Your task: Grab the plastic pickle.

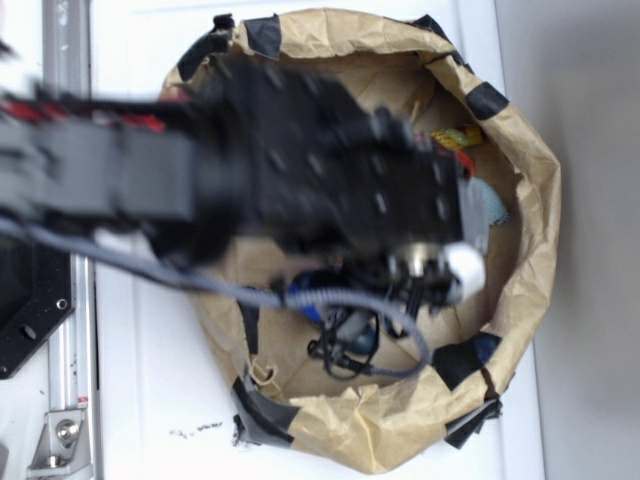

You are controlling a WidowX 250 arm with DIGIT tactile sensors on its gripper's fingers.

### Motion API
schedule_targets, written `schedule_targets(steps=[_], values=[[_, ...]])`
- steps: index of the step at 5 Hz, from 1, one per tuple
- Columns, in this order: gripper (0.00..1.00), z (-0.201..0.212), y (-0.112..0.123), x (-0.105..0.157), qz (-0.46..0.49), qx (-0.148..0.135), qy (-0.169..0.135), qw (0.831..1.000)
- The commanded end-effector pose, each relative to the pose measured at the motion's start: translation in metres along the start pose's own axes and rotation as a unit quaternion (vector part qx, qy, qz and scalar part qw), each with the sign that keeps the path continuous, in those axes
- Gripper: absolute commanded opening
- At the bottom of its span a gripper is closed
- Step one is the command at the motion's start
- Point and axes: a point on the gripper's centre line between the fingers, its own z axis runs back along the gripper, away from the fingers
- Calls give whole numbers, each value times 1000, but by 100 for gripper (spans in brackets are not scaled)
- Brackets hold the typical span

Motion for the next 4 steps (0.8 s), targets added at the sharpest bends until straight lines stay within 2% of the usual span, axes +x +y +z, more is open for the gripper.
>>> schedule_targets(steps=[1, 2, 4], values=[[100, 19, -24, 8, 60, -5, -24, 998], [100, 0, -39, 2, 22, -8, -6, 1000], [100, -40, -37, 6, -40, 12, 41, 998]])
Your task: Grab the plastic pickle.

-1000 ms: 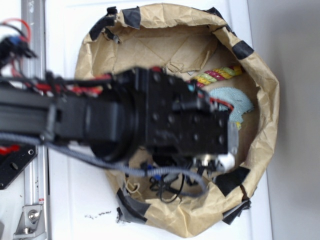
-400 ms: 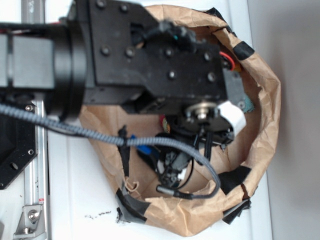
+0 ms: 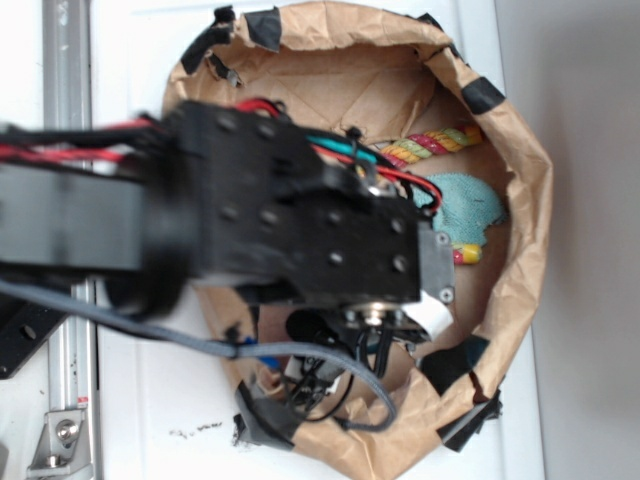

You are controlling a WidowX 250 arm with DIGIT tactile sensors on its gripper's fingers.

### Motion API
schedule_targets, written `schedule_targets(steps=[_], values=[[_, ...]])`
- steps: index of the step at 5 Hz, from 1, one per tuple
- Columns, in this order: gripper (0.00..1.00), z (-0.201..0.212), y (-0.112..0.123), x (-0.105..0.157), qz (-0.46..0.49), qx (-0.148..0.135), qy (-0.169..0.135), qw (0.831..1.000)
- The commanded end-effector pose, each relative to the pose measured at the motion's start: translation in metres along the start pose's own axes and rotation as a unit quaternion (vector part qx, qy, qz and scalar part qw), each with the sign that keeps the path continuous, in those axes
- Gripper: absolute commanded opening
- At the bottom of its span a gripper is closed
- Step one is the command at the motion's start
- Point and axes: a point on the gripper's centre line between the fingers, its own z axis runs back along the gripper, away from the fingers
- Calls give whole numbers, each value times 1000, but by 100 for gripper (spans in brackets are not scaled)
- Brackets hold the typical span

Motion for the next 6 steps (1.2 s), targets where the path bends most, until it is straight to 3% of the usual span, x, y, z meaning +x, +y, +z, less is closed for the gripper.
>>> schedule_targets(steps=[1, 2, 3, 4, 5, 6], values=[[100, -30, -21, 20, -131, 14, 40, 990], [100, -31, -35, 27, -236, -17, 28, 971], [100, -38, -40, 27, -290, -28, 39, 956], [100, -35, -48, 23, -319, -45, 12, 947], [0, -46, -50, 21, -274, 26, 55, 960], [0, -36, -33, 18, -188, 60, 37, 980]])
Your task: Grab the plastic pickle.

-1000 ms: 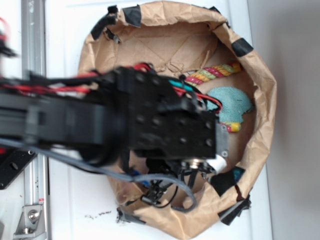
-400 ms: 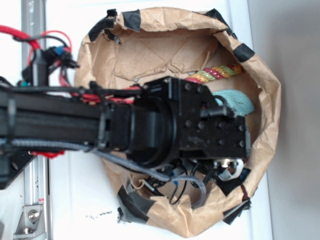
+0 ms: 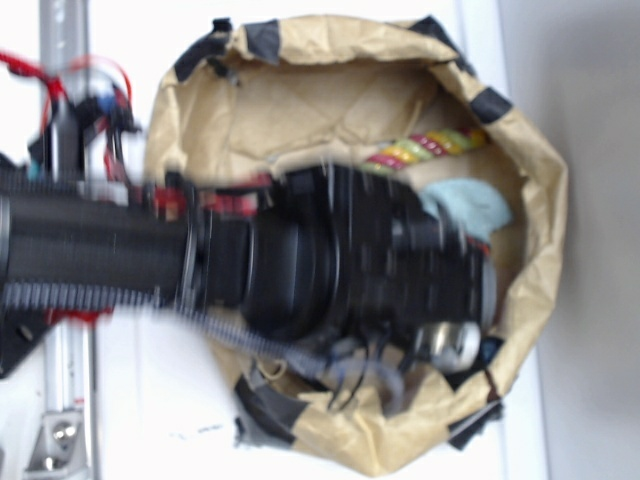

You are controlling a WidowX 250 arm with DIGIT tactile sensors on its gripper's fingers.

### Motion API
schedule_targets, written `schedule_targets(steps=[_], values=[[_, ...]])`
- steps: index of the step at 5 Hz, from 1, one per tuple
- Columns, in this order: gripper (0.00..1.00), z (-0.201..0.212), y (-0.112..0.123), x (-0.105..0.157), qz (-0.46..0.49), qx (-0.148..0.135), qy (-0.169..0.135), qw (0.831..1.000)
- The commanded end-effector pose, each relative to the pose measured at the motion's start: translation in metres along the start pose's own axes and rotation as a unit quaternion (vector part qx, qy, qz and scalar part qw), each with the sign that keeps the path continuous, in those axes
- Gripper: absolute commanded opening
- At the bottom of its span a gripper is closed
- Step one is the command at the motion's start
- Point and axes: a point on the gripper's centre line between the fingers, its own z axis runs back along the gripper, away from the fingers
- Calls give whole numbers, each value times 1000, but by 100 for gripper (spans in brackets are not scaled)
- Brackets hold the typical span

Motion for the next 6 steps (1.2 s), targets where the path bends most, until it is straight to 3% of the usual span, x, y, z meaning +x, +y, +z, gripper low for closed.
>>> schedule_targets(steps=[1, 2, 3, 4, 5, 6], values=[[0, 17, 0, -10, 125, 47, -47, 990], [0, 34, 9, -22, 203, 66, -70, 975], [0, 67, 13, -36, 268, 66, -98, 956], [0, 74, 17, -43, 295, 49, -113, 947], [100, 58, 16, -35, 256, 34, -104, 960], [100, 37, 8, -18, 135, -8, -107, 985]])
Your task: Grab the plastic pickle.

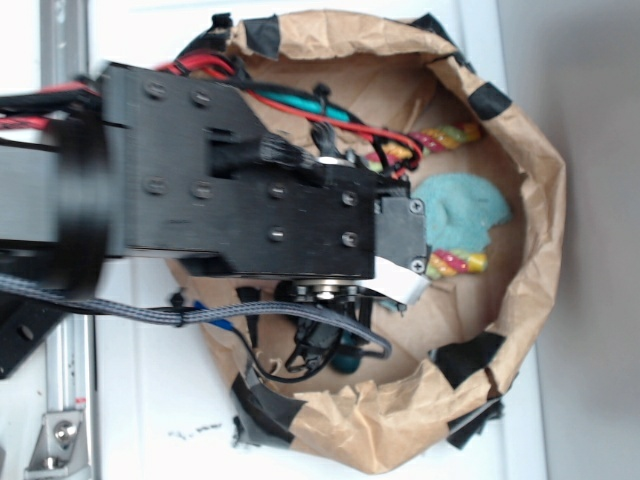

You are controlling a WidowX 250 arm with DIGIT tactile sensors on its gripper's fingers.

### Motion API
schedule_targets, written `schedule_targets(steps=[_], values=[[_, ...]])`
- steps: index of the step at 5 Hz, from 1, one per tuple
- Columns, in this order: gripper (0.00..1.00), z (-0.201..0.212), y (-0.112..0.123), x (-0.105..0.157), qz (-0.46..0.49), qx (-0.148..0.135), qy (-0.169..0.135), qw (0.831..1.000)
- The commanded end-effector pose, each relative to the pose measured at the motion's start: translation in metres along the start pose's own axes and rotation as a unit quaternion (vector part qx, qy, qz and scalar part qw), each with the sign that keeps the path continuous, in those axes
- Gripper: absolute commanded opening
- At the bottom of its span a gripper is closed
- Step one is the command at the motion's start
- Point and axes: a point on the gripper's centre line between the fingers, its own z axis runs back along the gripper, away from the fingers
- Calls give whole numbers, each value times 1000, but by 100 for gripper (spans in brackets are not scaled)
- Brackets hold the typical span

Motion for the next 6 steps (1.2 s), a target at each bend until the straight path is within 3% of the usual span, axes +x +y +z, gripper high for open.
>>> schedule_targets(steps=[1, 3, 4, 5, 6], values=[[100, -27, -31, 18, -184, -70, -2, 980], [100, -20, -50, 15, -266, -78, -17, 961], [100, -9, -57, 14, -304, -55, -42, 950], [100, -2, -63, 14, -314, -45, -56, 947], [100, -1, -69, 17, -263, -65, -57, 961]])
